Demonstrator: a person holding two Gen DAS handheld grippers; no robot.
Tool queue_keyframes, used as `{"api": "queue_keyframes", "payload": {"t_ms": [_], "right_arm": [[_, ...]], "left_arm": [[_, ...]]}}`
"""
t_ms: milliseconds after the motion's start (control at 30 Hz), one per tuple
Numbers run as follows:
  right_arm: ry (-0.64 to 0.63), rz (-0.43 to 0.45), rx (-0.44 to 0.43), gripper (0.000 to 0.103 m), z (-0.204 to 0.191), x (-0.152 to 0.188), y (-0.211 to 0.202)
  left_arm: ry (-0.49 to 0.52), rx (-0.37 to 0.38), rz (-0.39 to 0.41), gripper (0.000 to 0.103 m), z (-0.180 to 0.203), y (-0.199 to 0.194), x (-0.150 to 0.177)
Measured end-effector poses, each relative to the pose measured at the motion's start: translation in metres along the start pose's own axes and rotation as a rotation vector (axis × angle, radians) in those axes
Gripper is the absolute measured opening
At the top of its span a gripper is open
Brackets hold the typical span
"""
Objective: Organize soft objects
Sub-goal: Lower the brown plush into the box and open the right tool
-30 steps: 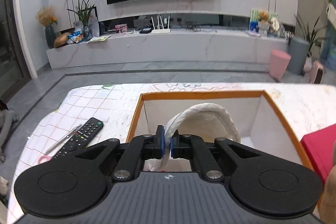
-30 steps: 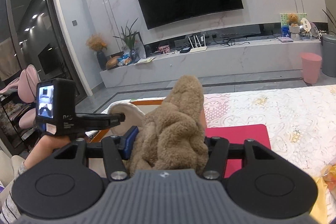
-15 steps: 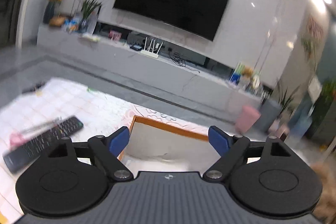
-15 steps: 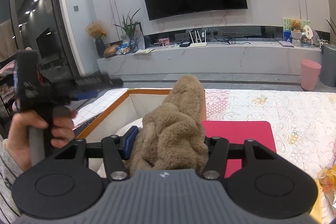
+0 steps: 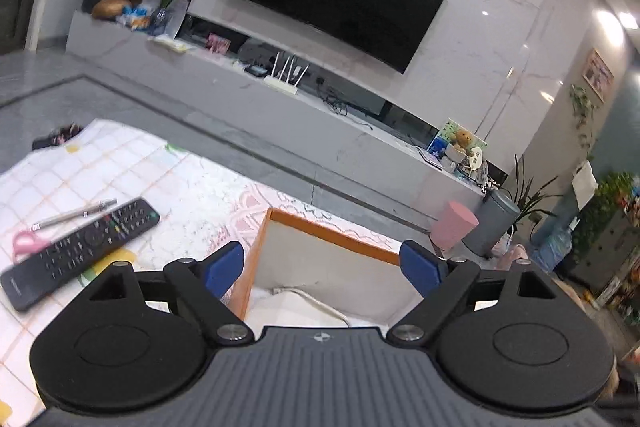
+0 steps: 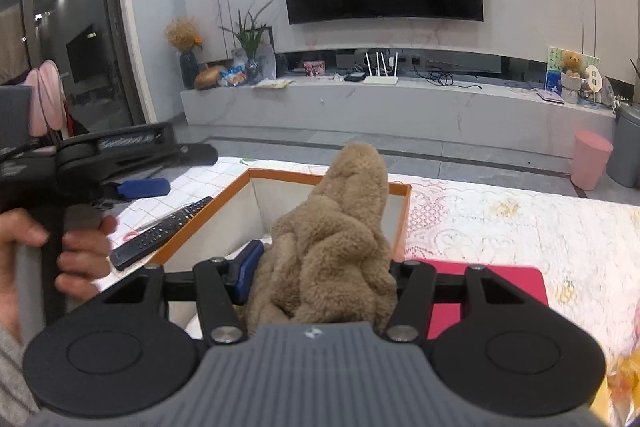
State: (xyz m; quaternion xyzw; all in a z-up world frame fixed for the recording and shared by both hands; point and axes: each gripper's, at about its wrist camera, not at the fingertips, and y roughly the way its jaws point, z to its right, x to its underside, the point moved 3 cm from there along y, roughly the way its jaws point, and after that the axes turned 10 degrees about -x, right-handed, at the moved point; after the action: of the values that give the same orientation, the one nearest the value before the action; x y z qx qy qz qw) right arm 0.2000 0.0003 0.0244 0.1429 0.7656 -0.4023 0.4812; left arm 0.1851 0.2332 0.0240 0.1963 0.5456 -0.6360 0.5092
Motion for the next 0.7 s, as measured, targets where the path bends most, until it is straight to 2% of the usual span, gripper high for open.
{"api": "queue_keyframes", "payload": {"t_ms": [67,133,300,400,500,600,633,700], "right_arm": [[-0.018,-0.035,0.0,0.056,0.0,-0.009,0.015],[-0.042,-0.059,0.014,0.056,0.002,-0.018,0.032],[-0.124,-0.177,0.005,0.056,0.002,-0.039,0.084],[-0.152,-0.28,0.057,0.056,0.005,-0.044,0.121],[-0.198,-0.375,0.046,0.056,0.006,-0.047,0.155],[-0.235,-0.46,0.082,0.056,0.014,-0.047,0.185],[-0.242,-0.477,0.077,0.056,0.015,-0.044,0.191],[-0.171,-0.487,0.017,0.056,0.02,-0.045,0.202]], "left_arm": [[0.015,-0.036,0.035,0.102,0.001,0.0,0.0],[0.014,-0.074,0.036,0.102,-0.002,0.003,0.0],[0.06,-0.093,-0.006,0.102,-0.004,0.014,0.004],[0.054,-0.098,-0.019,0.102,-0.004,0.017,0.005],[0.046,-0.078,-0.018,0.102,-0.005,0.015,0.006],[0.037,-0.083,-0.013,0.102,-0.004,0.015,0.006],[0.022,-0.095,-0.009,0.102,-0.005,0.016,0.006],[-0.019,-0.122,-0.011,0.102,-0.007,0.018,0.005]]}}
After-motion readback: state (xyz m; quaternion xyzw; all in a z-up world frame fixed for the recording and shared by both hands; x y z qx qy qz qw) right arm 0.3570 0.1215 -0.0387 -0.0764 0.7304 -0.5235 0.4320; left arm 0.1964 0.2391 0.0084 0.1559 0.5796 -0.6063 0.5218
